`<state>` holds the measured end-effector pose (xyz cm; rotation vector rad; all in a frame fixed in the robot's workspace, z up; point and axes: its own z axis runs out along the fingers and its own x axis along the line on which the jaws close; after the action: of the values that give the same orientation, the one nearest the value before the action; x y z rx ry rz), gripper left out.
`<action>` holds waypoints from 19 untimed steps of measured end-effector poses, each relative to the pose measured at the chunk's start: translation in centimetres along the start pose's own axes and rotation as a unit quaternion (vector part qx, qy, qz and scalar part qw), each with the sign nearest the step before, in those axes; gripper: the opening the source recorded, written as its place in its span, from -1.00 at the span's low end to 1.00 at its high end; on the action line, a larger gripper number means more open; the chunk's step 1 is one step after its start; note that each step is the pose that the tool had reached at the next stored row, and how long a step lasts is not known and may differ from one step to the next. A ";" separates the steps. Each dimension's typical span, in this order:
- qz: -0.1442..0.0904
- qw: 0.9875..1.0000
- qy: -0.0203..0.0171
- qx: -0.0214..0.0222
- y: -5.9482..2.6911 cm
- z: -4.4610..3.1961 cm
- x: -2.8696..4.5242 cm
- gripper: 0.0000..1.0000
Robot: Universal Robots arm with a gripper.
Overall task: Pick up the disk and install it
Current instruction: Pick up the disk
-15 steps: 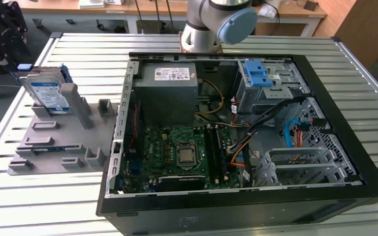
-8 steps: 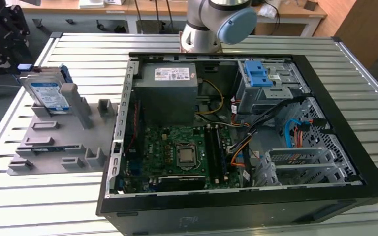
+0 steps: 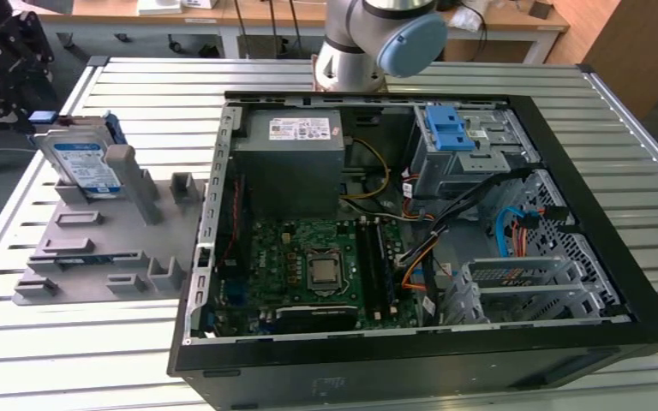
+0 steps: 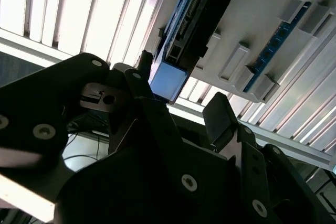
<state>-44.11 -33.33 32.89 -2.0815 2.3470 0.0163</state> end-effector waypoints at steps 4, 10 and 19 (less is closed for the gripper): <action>-0.014 1.000 0.000 0.000 0.08 0.47 0.01 0.32; -0.016 1.000 0.000 0.000 0.26 1.36 0.04 0.32; -0.016 1.000 0.000 0.000 0.39 2.28 -0.10 0.16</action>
<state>-44.49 -33.16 30.61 -2.1182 2.3143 0.0165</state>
